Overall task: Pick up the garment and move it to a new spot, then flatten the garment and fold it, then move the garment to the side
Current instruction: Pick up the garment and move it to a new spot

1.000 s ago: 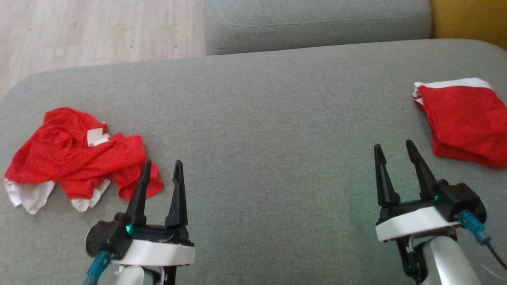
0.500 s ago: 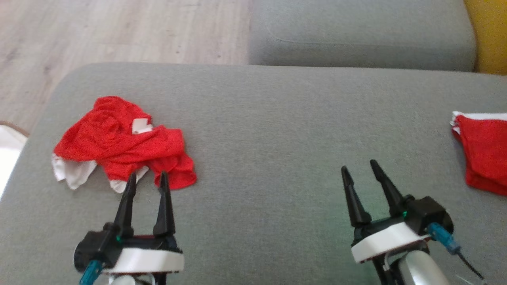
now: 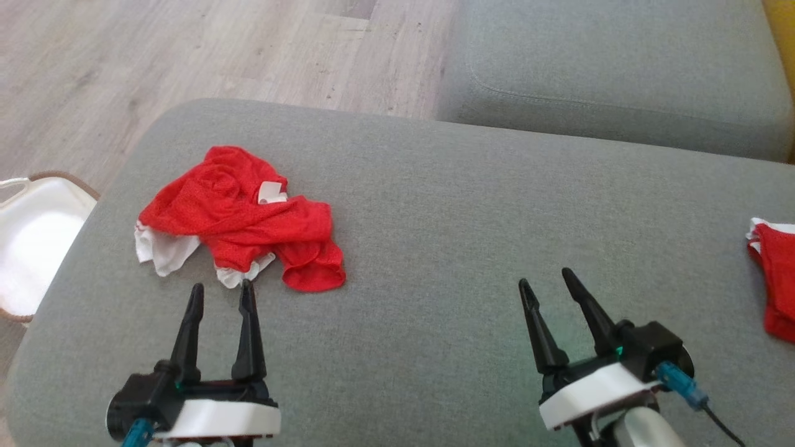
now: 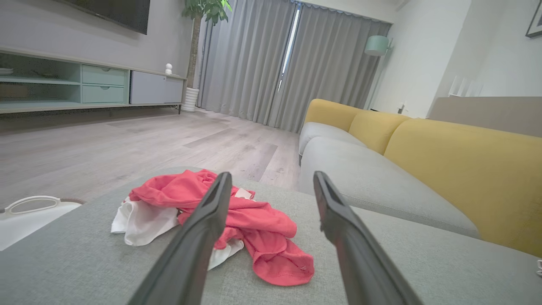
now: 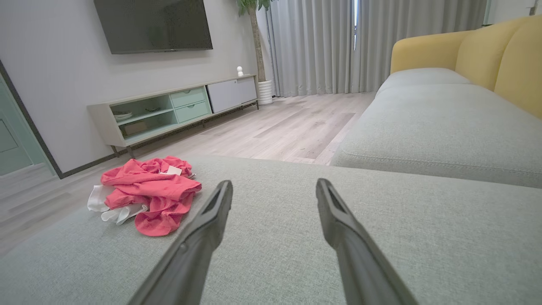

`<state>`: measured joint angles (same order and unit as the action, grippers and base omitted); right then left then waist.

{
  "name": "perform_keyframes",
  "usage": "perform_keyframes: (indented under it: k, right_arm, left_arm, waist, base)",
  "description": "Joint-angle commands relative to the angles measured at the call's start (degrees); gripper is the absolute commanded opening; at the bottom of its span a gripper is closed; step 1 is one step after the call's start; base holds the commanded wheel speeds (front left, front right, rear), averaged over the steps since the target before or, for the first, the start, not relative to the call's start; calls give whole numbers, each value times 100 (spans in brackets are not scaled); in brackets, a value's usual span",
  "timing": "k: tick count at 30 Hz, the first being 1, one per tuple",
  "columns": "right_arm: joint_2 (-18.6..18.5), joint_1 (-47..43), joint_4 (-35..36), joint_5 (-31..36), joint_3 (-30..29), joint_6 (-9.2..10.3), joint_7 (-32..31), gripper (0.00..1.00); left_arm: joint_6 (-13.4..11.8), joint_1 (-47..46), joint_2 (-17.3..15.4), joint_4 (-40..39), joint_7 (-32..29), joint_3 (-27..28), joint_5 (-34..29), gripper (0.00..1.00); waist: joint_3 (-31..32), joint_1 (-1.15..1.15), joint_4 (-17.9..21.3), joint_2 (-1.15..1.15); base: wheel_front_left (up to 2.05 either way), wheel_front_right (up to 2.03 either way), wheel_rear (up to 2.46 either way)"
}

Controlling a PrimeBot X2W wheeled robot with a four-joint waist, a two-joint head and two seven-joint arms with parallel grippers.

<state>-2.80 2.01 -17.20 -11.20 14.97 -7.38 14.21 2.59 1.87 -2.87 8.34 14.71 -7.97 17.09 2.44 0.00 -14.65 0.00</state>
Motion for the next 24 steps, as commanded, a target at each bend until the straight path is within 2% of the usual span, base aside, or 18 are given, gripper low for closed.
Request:
perform_keyframes:
  k: [1,7,13,18,21,24]
  right_arm:
    - [-8,65,161,-54,137,-11,79,100]
    - [-8,52,177,-36,160,-11,79,100]
    - [-8,180,307,76,-129,-11,79,100]
    - [-8,306,414,244,-382,-11,79,100]
    - [-8,410,515,334,-502,-11,79,100]
    - [-8,517,602,410,-599,-11,79,100]
  left_arm:
    - [29,-107,0,-191,29,192,-44,100]
    - [54,-140,0,-219,29,275,-93,100]
    - [160,-608,-37,-215,29,619,-323,100]
    - [284,-1367,-494,440,-9,704,-565,100]
    - [333,-2001,-882,972,-345,686,-665,100]
    - [372,-2562,-1238,1622,-980,672,-690,100]
  waist:
    - [9,0,-32,0]
    - [-85,0,-8,0]
    - [-507,0,127,0]
    - [-891,0,235,0]
    - [-1135,0,307,0]
    - [-1356,0,391,0]
  base:
    - [0,0,0]
    - [0,0,0]
    - [0,0,0]
    - [0,0,0]
    - [0,0,0]
    - [0,0,0]
